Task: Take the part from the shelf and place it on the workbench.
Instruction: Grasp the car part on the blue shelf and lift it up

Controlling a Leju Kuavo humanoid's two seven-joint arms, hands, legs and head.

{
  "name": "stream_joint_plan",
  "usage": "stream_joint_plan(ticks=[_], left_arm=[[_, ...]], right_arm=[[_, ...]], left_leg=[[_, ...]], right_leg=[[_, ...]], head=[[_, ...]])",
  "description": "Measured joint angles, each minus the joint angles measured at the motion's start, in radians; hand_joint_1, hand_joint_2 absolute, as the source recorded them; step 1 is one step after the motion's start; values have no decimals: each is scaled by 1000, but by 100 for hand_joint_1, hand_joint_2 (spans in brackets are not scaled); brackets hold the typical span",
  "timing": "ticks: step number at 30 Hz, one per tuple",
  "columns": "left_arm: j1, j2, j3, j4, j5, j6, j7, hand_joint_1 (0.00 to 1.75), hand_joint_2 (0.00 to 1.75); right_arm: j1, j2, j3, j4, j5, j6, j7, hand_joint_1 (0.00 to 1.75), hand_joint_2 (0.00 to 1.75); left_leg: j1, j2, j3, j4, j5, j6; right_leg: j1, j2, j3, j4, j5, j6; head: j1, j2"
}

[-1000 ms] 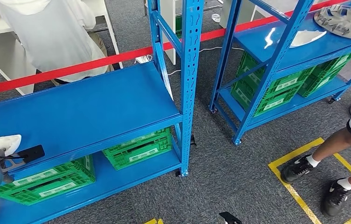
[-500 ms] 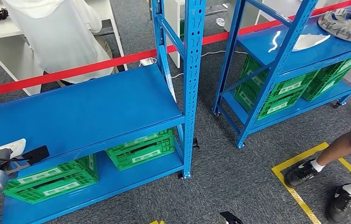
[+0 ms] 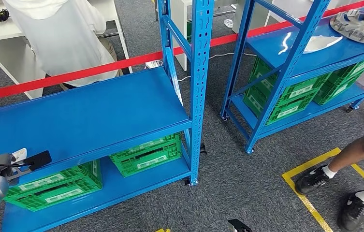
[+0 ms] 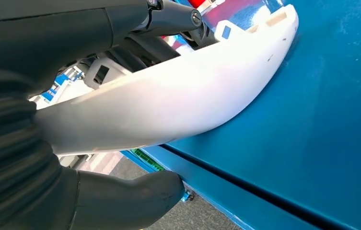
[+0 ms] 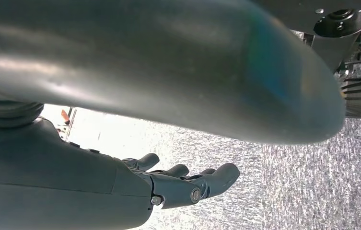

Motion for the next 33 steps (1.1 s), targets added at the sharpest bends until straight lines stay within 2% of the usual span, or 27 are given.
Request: stream_joint_plan(ticks=[12, 33], left_arm=[[0, -11, 0, -1, 1, 12, -20, 175, 175], [0, -23, 12, -2, 31, 31, -139, 175, 175]], right_arm=[[0, 0, -9, 0, -10, 0, 0, 0, 0], [0, 0, -29, 0, -7, -1, 0, 0, 0]], left_leg=[[0, -2, 1, 0, 0, 0], [-1, -11, 1, 0, 2, 2]], right_leg=[[0, -3, 2, 0, -1, 1], [-1, -11, 4, 0, -2, 2]], head=[[0, 0], [0, 0]])
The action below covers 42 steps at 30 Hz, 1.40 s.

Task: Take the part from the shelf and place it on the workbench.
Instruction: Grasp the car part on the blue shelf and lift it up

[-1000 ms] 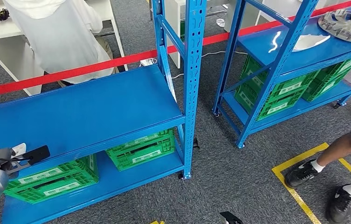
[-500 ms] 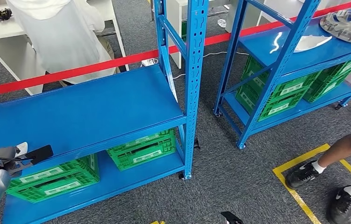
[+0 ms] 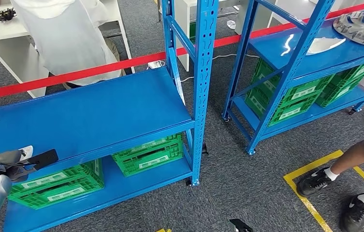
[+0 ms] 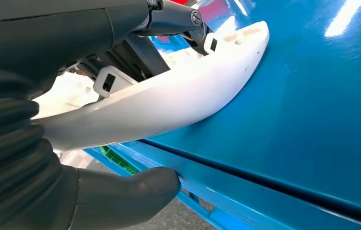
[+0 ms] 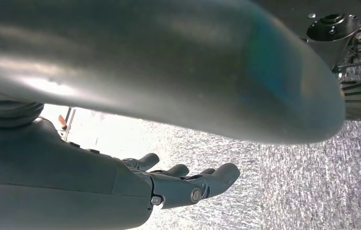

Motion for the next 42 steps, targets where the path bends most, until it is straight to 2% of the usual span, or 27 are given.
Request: stream_joint_plan(ticks=[7, 10, 13, 17, 21, 25, 31, 38, 42], left_arm=[[22, -25, 12, -3, 71, 116, -148, 175, 175], [28, -58, 59, -12, 201, 171, -265, 175, 175], [9, -101, 120, -25, 295, 200, -350, 175, 175], [-45, -166, 175, -52, 426, 198, -464, 175, 175], [-95, -214, 196, -75, 511, 180, -513, 175, 175], [-127, -261, 208, -117, 649, 120, -594, 175, 175], [-170, -321, 180, -205, 781, 97, -593, 175, 175], [-173, -327, 75, -211, 947, 118, -591, 175, 175], [-171, -325, 51, -225, 1081, 25, -598, 175, 175]], right_arm=[[0, 0, -4, 0, 3, 0, 0, 0, 0], [-2, 0, -7, 0, 3, 0, 0, 0, 0], [-5, 0, -16, 0, 2, 0, 0, 0, 0], [-2, 0, -25, 0, 3, 0, 0, 0, 0], [-1, 0, -30, 0, 5, -1, 0, 0, 0], [2, 0, -41, 0, 0, -3, 0, 0, 0], [2, 1, -56, 0, -2, 0, -3, 0, 0], [3, 3, -72, 0, 5, 0, -3, 0, 0], [3, 3, -76, 0, 8, 0, -3, 0, 0]], left_leg=[[-1, -9, -2, 0, 3, 3], [-1, -15, -6, 0, 6, 4], [-1, -7, -9, 1, 6, 4], [-2, 8, -14, 3, 5, 6], [-3, 16, -15, 3, 4, 8], [-3, 17, -18, 4, 3, 9], [-3, 20, -18, 4, 1, 9], [-3, 21, -18, 4, 0, 9], [-3, 22, -18, 4, 0, 9]], right_leg=[[-2, -10, -1, 0, -1, 2], [-2, -15, -3, 0, -1, 2], [-2, -9, -6, 0, 3, 2], [-2, 7, -13, 0, 9, 6], [-4, 15, -15, -1, 10, 7], [-4, 17, -18, -1, 10, 8], [-4, 19, -19, -1, 9, 8], [-4, 20, -19, -1, 9, 8], [-4, 21, -20, -1, 9, 8]], head=[[0, 0], [0, 0], [0, 0], [0, 0], [0, 0], [0, 0], [0, 0], [0, 0], [0, 0]])
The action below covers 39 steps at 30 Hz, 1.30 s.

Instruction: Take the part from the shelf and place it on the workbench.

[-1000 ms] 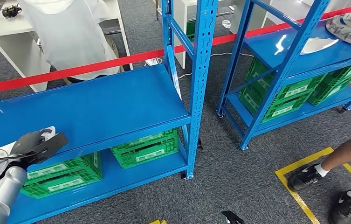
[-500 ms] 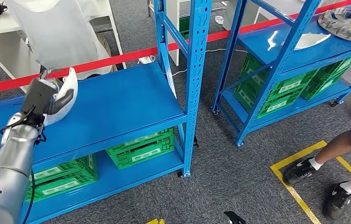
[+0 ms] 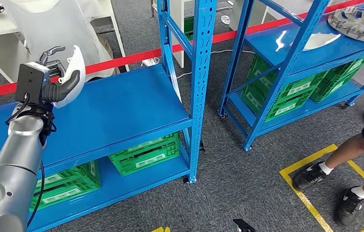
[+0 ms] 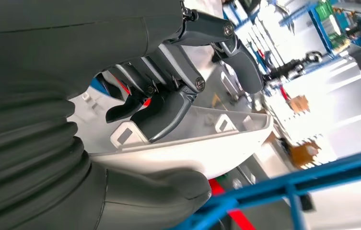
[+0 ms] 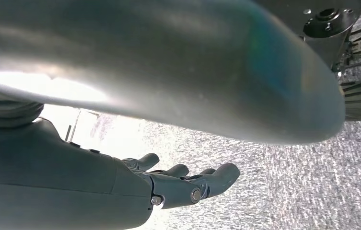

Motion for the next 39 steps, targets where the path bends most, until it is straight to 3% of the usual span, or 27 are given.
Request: stream_joint_plan(ticks=[5, 16, 27, 32, 39], left_arm=[[24, 4, -13, -95, 296, -157, 22, 175, 175], [138, 69, -136, -442, 683, -162, 125, 175, 175], [152, 76, -144, -475, 711, -164, 132, 175, 175], [275, 163, -226, -735, 842, -147, 163, 175, 175], [300, 181, -246, -769, 780, -90, 161, 175, 175]], right_arm=[[1, 0, -5, 0, 5, 0, 0, 0, 0], [8, 0, -21, 0, 27, 1, 0, 0, 0], [9, 0, -21, 0, 29, 1, 0, 0, 0], [10, 0, -21, 0, 49, 2, 0, 0, 0], [10, 0, -21, 0, 54, 2, 0, 0, 0]], left_leg=[[0, 0, 0, 0, 0, 0], [0, 1, 0, 0, -1, -1], [0, 1, 0, 0, -1, -1], [0, 1, 0, 0, -2, 0], [0, 0, 0, 0, -2, 0]], right_leg=[[0, 0, 0, 0, 0, 0], [0, 1, 0, 0, -1, -1], [0, 1, 0, 0, -1, -1], [0, 0, 0, 0, -3, -1], [0, 0, 0, 0, -3, -1]], head=[[0, 0], [0, 0], [0, 0], [0, 0], [0, 0]])
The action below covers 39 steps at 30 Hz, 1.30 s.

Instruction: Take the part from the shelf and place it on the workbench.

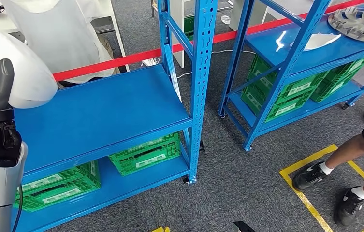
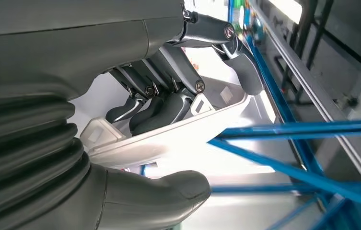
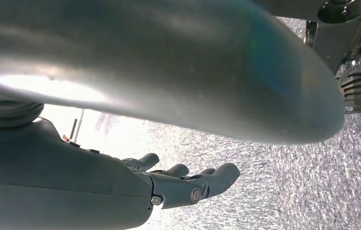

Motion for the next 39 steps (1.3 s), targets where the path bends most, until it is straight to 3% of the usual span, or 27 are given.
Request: stream_joint_plan(ticks=[7, 10, 13, 17, 22, 29, 39], left_arm=[[-12, 2, -67, 93, -288, 199, 3, 175, 175], [-44, -7, -113, 227, -406, 295, -5, 175, 175], [-84, -30, -178, 406, -552, 451, -14, 175, 175], [-107, -69, -255, 626, -678, 581, 20, 175, 175], [-103, -96, -324, 801, -760, 660, 112, 175, 175], [-78, -110, -396, 914, -843, 750, 219, 175, 175], [-44, -124, -418, 953, -854, 780, 182, 175, 175]], right_arm=[[-2, 0, 0, 0, 20, 0, 0, 0, 0], [-3, 0, 0, 0, 32, 2, 0, 0, 0], [-6, 0, 0, 0, 46, 6, 0, 0, 0], [-10, 0, 0, 0, 62, 14, 0, 0, 0], [-10, 0, 0, 0, 74, 15, 0, 0, 0], [-11, 0, 0, 0, 87, 15, 0, 0, 0], [-11, 0, 0, 0, 99, 16, 0, 0, 0]], left_leg=[[0, 0, 0, 0, 0, 0], [0, 0, 1, 0, 0, 0], [0, 1, 1, 0, 0, 1], [-1, 2, 1, 0, 0, 1], [-1, 2, 1, 0, -1, 1], [-1, 2, 1, 0, -2, 0], [-1, 2, 1, 0, -2, 0]], right_leg=[[0, 0, -1, 0, 0, 0], [0, 0, 0, 0, 0, 0], [0, 1, 0, 0, 0, 0], [-1, 2, 1, 0, 0, 0], [-1, 3, 0, -1, 0, 0], [0, 2, 1, -1, 0, 0], [-1, 2, 1, -1, -1, 1]], head=[[0, 0], [0, 0], [0, 0], [0, 0], [0, 0], [0, 0], [0, 0]])
